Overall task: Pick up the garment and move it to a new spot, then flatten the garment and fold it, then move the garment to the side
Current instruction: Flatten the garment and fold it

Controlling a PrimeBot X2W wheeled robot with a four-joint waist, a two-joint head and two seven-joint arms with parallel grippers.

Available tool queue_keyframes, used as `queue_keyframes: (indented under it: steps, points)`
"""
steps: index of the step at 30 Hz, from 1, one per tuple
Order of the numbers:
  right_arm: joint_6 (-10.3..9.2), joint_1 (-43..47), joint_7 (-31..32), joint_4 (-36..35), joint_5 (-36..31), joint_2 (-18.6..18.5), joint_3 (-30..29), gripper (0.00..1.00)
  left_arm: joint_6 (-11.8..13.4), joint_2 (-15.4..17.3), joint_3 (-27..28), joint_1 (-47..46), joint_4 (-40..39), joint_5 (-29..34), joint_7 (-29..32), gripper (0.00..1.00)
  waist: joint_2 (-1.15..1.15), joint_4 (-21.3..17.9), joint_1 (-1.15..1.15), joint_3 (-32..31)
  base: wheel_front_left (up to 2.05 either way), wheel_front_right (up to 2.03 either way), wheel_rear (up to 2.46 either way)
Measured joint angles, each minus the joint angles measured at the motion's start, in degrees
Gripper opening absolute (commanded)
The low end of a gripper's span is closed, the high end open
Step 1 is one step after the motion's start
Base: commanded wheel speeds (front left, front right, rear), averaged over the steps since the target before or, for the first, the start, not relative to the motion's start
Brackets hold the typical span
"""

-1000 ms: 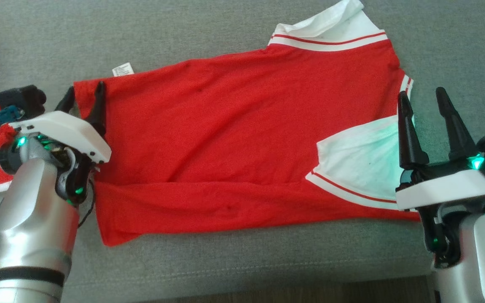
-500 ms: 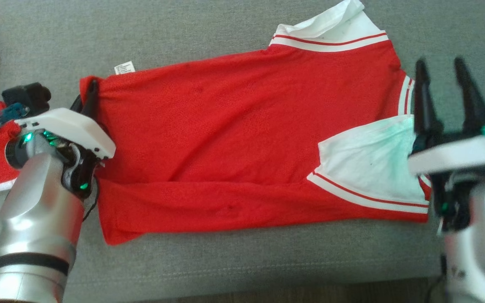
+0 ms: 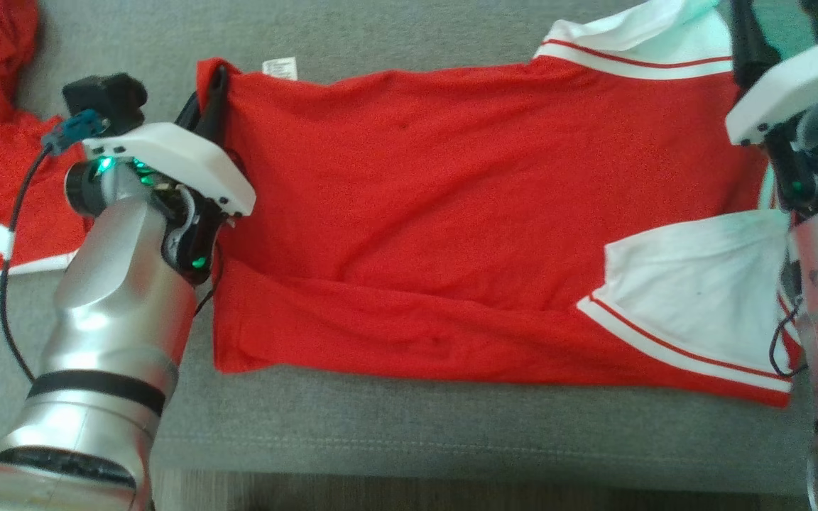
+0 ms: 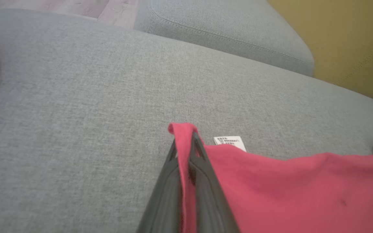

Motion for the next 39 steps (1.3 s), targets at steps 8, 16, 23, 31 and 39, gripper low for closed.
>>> queue_keyframes:
  steps: [8,16,23,31,39]
  points:
    - [0.0,-7.59,0.88,13.1,-0.05,-0.98,6.22,1.0,0.0,-0.85,-2.6,-1.29,1.38,-1.03,-1.56,0.0,0.0,1.81,0.0,2.29,0.0,0.0,0.0]
    - [0.0,-10.77,-0.67,19.38,1.67,-1.31,9.15,0.0,-0.01,-0.79,-4.68,-2.15,1.94,-3.3,-2.45,0.0,0.0,1.95,0.0,2.33,0.0,0.0,0.0]
    - [0.0,-10.87,-5.87,20.09,4.66,-1.64,10.25,0.0,-0.01,0.1,-5.17,-2.14,2.04,-4.13,-2.94,0.0,0.0,1.11,0.0,0.98,0.0,0.0,0.0]
    - [0.0,-10.63,-11.54,15.0,7.43,-2.32,10.68,0.0,-0.01,1.7,-4.07,-1.72,-1.05,-4.11,-3.01,0.0,0.0,0.11,0.0,-1.61,0.0,0.0,0.0]
    - [0.0,-1.65,-11.88,3.64,9.49,-2.41,9.15,0.0,0.07,3.53,-0.85,3.99,-6.9,-2.99,-3.02,0.0,0.0,-1.83,-0.01,-4.65,0.0,0.0,0.0]
